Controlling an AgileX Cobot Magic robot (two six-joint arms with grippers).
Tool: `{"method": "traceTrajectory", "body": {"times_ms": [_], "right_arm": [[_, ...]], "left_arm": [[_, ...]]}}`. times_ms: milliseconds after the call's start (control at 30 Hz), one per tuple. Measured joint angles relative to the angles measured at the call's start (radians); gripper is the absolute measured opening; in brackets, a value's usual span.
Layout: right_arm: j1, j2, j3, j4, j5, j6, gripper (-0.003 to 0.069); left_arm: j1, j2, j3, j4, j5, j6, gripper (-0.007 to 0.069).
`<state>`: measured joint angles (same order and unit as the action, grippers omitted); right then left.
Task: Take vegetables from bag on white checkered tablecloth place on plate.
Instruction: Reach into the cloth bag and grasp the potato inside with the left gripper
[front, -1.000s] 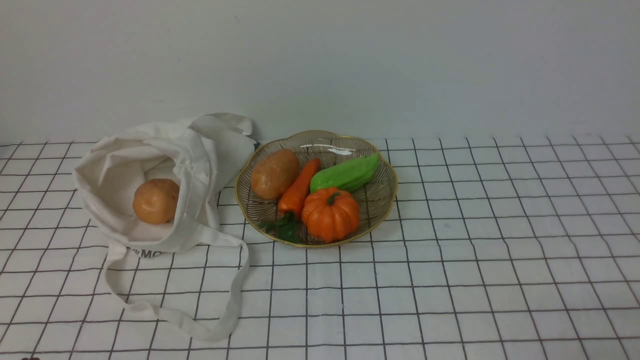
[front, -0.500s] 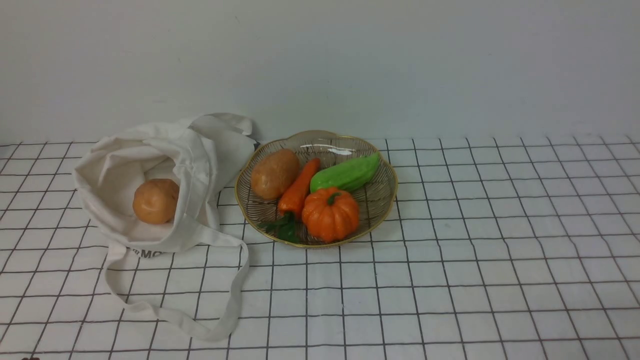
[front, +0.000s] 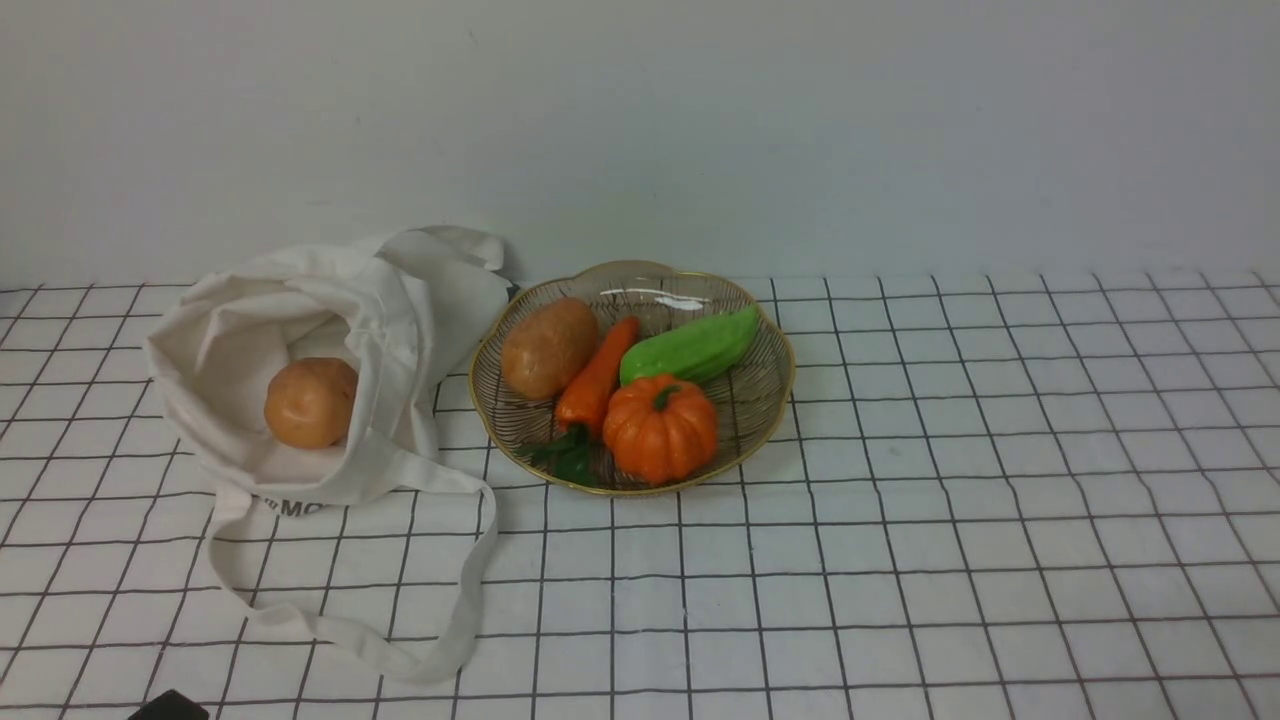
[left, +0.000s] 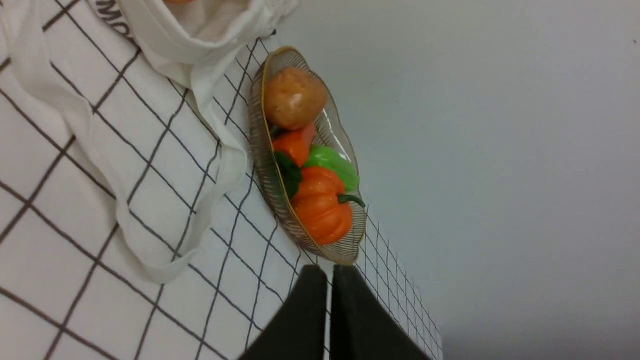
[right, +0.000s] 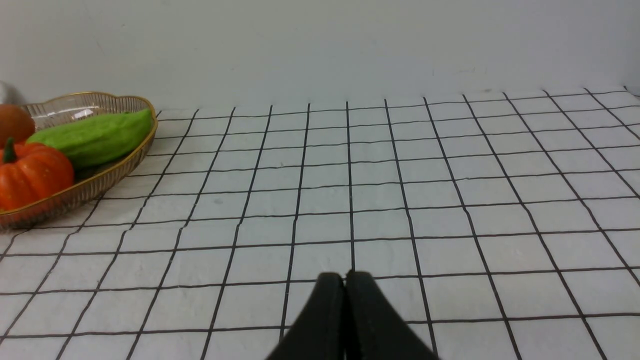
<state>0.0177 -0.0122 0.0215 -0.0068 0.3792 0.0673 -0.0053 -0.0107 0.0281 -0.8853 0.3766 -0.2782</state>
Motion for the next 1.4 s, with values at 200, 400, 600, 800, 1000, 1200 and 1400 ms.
{"method": "traceTrajectory", "body": {"times_ms": [200,400,600,800,1000,1200,1400], "right_arm": [[0.000,0.000,0.000,0.000,0.000,0.000,-0.0015],[0.000,0.000,0.000,0.000,0.000,0.001,-0.0015],[0.000,0.000,0.000,0.000,0.000,0.001,-0.0015],[0.000,0.000,0.000,0.000,0.000,0.001,-0.0015],[0.000,0.000,0.000,0.000,0.000,0.000,-0.0015],[0.000,0.000,0.000,0.000,0.000,0.000,-0.0015],[0.000,0.000,0.000,0.000,0.000,0.000,-0.0015]], "left_arm": [[0.000,0.064,-0.193,0.032,0.123,0.114,-0.0008],[0.000,0.463,-0.481,0.350,0.458,0.145,-0.0008],[0.000,0.898,-0.727,0.645,0.634,0.175,-0.0005],[0.000,1.261,-0.967,0.713,0.640,0.185,0.0061],[0.000,1.509,-1.176,0.743,0.590,0.191,0.0245],[0.000,1.667,-1.248,0.770,0.413,0.179,0.0453],[0.000,1.797,-1.249,0.771,0.212,0.175,0.0587]]}}
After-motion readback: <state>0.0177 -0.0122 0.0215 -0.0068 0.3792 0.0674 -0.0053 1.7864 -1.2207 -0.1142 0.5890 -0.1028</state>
